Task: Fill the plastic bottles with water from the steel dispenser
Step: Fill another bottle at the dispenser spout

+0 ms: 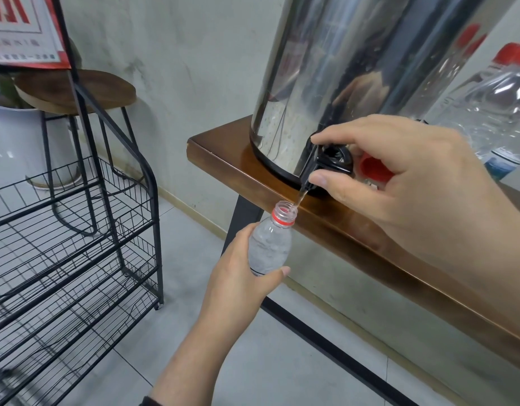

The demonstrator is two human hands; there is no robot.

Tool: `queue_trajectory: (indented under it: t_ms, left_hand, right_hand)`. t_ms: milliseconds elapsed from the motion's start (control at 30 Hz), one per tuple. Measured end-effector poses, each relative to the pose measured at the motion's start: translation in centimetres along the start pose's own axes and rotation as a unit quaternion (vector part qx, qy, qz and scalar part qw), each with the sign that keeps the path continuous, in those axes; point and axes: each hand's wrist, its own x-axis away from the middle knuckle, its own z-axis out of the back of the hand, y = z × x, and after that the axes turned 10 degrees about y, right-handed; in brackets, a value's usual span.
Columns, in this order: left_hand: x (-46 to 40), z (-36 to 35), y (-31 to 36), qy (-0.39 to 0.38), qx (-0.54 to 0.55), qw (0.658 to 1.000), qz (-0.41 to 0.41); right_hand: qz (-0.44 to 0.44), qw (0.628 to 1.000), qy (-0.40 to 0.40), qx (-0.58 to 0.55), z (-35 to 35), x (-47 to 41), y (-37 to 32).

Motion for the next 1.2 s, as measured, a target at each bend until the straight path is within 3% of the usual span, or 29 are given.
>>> queue_trajectory:
  t_ms: [1200]
  left_hand:
    - [-0.02, -0.2, 0.08, -0.013, -0.011, 1.0, 0.003]
  right_hand:
    - [0.022, 0.998, 0.054, 0.0, -0.54, -0.17, 0.04]
